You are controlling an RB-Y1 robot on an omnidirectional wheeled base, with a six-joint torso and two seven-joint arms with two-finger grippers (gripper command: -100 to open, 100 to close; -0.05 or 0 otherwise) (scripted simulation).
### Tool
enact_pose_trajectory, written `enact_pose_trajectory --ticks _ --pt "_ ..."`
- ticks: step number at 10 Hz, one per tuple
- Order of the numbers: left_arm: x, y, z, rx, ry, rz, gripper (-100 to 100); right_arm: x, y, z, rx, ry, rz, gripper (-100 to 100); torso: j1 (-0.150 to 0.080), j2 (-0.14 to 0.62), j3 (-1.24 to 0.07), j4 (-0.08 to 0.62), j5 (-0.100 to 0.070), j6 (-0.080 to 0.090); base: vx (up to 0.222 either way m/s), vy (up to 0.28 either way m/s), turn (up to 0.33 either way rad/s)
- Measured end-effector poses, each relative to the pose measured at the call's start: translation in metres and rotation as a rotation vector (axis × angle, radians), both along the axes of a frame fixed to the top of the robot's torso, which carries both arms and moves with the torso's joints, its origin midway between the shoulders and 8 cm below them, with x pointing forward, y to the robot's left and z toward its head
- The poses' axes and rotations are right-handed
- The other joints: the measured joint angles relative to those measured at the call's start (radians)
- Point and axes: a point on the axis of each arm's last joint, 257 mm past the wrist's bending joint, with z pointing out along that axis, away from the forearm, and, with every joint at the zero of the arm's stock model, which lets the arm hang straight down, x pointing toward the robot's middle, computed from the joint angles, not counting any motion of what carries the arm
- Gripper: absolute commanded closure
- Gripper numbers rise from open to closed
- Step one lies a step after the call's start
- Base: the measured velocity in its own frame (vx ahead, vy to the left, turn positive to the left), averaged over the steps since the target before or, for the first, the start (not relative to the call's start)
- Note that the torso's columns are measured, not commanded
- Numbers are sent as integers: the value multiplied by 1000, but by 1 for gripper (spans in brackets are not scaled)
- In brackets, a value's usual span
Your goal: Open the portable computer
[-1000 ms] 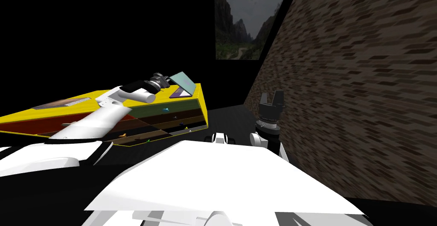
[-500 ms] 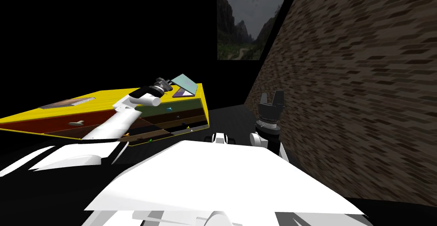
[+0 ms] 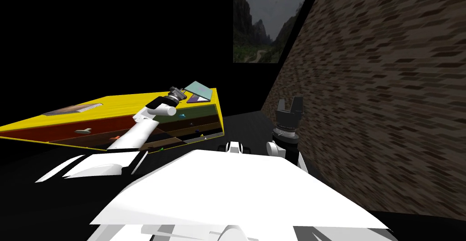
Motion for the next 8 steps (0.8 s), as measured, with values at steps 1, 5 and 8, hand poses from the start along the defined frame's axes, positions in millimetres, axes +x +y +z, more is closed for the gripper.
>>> enact_pose_trajectory --ticks 1,5,8 --pt "0 0 -9 -37 -10 0 100 0 0 0 0 0 0 0 0 -1 0 0 0 -1 -15 42 -10" --pt "-1 1 10 -60 -11 -11 -100 0 0 0 0 0 0 0 -3 3 2 4 -3 -2 29 -23 53" --pt "0 0 33 -62 -10 -22 0 0 0 0 0 0 0 0 1 5 3 3 -1 -3 21 -18 22"
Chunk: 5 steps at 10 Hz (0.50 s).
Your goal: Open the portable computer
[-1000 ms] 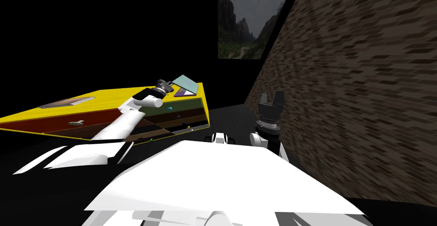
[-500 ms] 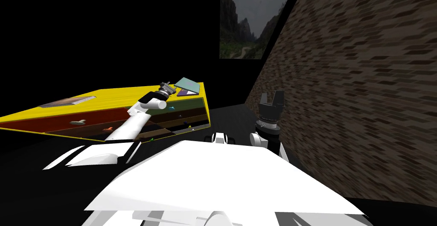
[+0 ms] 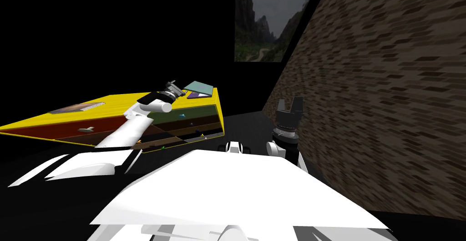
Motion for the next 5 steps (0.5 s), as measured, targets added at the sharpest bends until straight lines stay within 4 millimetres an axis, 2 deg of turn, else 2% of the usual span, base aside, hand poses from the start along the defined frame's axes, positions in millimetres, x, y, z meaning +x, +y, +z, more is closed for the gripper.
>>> enact_pose_trajectory --ticks 5 --pt "0 0 -5 -2 9 1 0 0 0 0 0 0 0 0 -2 -1 -1 0 -1 0 0 0 0"
